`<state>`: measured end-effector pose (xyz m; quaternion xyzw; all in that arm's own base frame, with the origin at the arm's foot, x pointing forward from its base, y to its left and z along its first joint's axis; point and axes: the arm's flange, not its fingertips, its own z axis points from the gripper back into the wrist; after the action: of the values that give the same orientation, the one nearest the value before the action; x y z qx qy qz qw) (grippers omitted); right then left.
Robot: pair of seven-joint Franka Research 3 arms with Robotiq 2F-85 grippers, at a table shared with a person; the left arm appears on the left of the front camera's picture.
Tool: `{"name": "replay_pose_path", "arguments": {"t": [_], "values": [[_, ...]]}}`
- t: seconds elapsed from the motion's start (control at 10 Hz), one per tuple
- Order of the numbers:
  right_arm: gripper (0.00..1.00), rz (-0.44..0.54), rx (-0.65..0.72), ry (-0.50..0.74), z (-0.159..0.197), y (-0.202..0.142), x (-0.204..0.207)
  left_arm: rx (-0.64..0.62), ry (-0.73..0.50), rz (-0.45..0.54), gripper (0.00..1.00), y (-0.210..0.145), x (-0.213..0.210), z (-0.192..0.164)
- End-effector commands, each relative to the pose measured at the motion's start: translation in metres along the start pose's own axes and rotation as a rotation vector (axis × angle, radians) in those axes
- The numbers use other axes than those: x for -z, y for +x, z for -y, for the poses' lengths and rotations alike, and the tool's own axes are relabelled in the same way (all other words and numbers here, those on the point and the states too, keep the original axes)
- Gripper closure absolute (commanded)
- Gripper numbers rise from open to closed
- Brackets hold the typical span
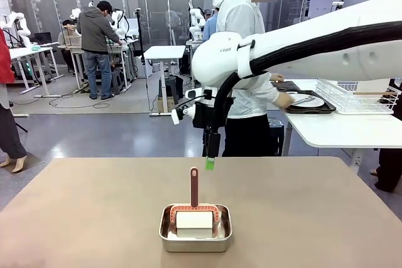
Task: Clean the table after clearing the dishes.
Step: When the right (or left) Handle tray is removed, use the right hand (or left hand) to clean the right (or left) side of the table with the Lint Roller.
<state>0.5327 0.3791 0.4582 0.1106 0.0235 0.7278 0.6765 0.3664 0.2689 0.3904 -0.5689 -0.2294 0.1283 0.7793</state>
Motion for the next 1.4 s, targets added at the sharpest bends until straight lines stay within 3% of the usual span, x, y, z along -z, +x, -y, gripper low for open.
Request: {"name": "replay_pose_path", "arguments": {"t": [0.0, 0.4, 1.1, 1.2, 1.3], "values": [[0.00, -0.048, -0.034, 0.031, 0.012, 0.017, 0.003, -0.011, -0.001, 0.002, 0.00, -0.002, -0.003, 0.005], [0.00, -0.133, 0.035, 0.084, 0.001, 0.044, 0.031, -0.011, -0.001, 0.002, 0.00, -0.002, -0.003, 0.005], [0.00, -0.166, 0.071, 0.099, -0.011, 0.049, 0.059, -0.011, -0.001, 0.002, 0.00, -0.002, -0.003, 0.005], [0.12, -0.171, 0.075, 0.101, -0.011, 0.049, 0.061, -0.011, -0.001, 0.002, 0.00, -0.002, -0.003, 0.005], [0.59, -0.158, 0.079, 0.095, -0.010, 0.048, 0.061, -0.011, -0.001, 0.002, 0.00, -0.002, -0.003, 0.005]]}}
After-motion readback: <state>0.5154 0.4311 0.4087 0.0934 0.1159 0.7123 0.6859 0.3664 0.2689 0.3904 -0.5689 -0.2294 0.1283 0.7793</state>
